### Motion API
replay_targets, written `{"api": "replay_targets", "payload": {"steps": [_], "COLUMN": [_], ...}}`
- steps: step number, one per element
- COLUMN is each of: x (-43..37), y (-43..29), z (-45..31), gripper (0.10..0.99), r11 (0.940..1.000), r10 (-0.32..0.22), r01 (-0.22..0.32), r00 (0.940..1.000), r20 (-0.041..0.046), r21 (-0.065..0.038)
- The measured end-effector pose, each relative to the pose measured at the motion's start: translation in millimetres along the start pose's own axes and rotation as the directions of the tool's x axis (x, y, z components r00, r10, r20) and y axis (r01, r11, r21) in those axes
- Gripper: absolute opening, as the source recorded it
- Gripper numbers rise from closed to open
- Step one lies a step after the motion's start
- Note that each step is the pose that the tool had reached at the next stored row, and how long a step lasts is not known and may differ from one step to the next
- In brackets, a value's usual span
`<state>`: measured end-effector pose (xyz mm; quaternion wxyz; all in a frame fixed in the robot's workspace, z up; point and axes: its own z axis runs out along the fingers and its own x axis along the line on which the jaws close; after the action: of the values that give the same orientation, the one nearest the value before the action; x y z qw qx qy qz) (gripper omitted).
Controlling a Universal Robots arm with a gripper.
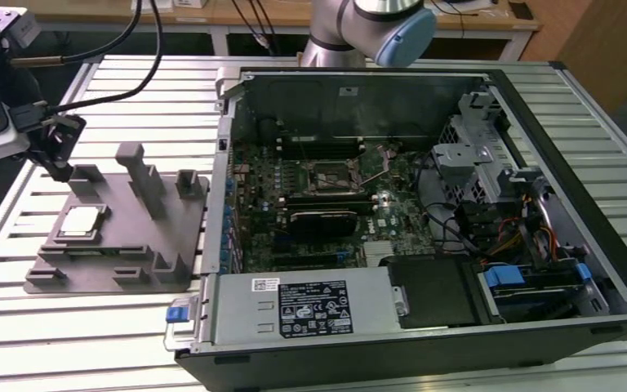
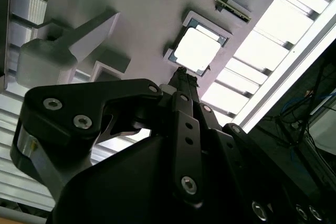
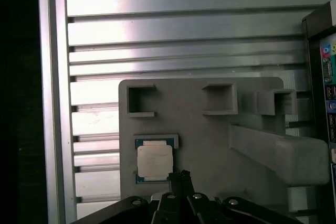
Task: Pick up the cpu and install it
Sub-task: 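Pick up the cpu and move it towards the insertion slot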
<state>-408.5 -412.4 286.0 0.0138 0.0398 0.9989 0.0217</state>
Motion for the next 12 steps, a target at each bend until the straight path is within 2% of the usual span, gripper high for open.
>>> {"api": "replay_targets", "payload": {"steps": [4,8,12], "x": [0.6,2.5,3.9], "y": [-0.5,-3.8,-5.8], "z": [3.7,11.0,15.1], "gripper": [0.106,0.106,0.106], "r11": [1.0000,1.0000,1.0000], "r10": [0.000,0.000,0.000], "r01": [0.000,0.000,0.000], "r00": [1.0000,1.0000,1.0000], "r20": [0.0000,0.0001,0.0001], "r21": [0.000,0.000,0.000]}}
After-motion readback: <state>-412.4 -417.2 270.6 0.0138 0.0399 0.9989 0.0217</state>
